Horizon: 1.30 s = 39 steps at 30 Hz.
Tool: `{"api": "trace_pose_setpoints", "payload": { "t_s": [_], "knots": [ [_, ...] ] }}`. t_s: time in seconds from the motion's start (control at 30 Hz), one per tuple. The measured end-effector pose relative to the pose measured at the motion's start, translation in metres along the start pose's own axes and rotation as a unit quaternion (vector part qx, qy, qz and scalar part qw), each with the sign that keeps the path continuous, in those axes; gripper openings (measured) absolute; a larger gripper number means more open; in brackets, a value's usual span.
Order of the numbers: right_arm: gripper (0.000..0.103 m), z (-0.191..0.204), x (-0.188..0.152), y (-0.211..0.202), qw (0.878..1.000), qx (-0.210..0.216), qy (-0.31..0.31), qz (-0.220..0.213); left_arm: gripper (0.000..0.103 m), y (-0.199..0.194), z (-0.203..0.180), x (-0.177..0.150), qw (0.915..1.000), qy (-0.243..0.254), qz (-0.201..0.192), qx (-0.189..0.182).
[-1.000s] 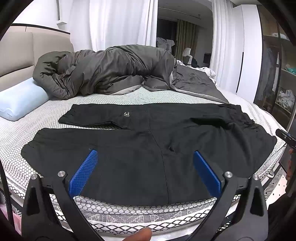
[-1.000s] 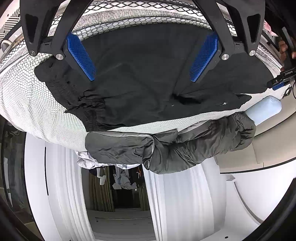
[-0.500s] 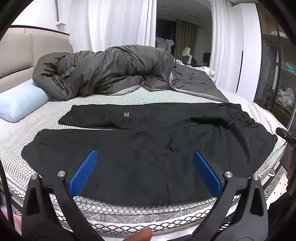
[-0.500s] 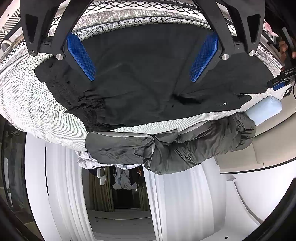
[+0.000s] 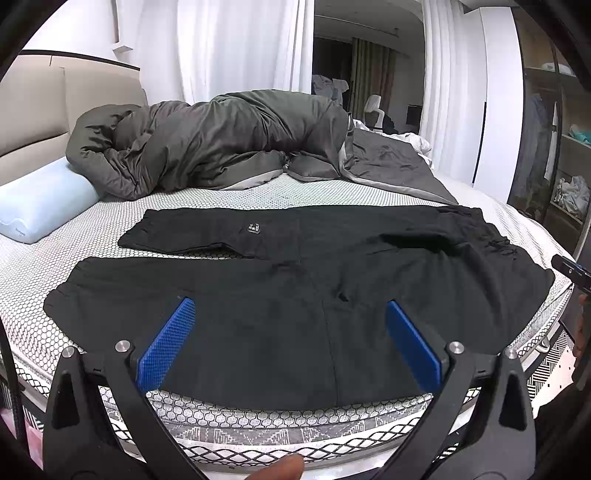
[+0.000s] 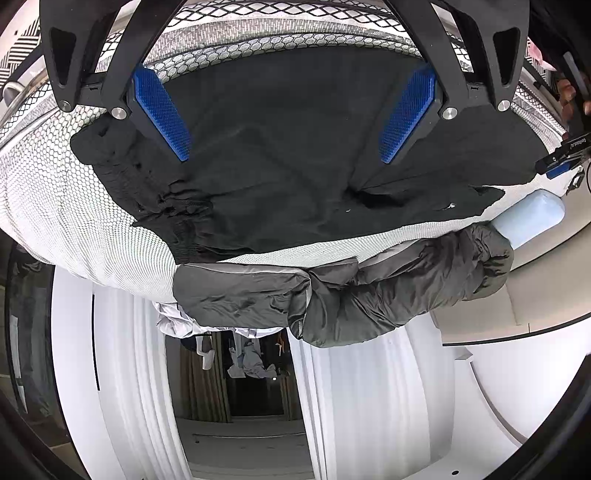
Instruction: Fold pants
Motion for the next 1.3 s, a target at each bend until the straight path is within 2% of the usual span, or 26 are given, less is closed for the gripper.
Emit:
{"api": "trace_pose_setpoints", "payload": {
  "t_s": [1.07,1.3],
  "knots": [
    [0.103,-0.001,-0.001,0.006,1.0,-0.009,0.011,0.01,0.102,0.001,0.001,-0.001,1.0,0.002,-0.001,0.0],
    [0.103,-0.006,-0.001,0.006,0.999,-0.002,0.03,0.015,0.102,0.0,0.017,-0.001,0.9998,-0.016,-0.003,0.004]
  ]
}}
Point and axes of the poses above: each gripper's, at about its wrist camera, not at the fingertips, and y roughly the way its jaws point, z to its left, x to its top, the point moved 5 cm from there along y, roughly the way its jaws point
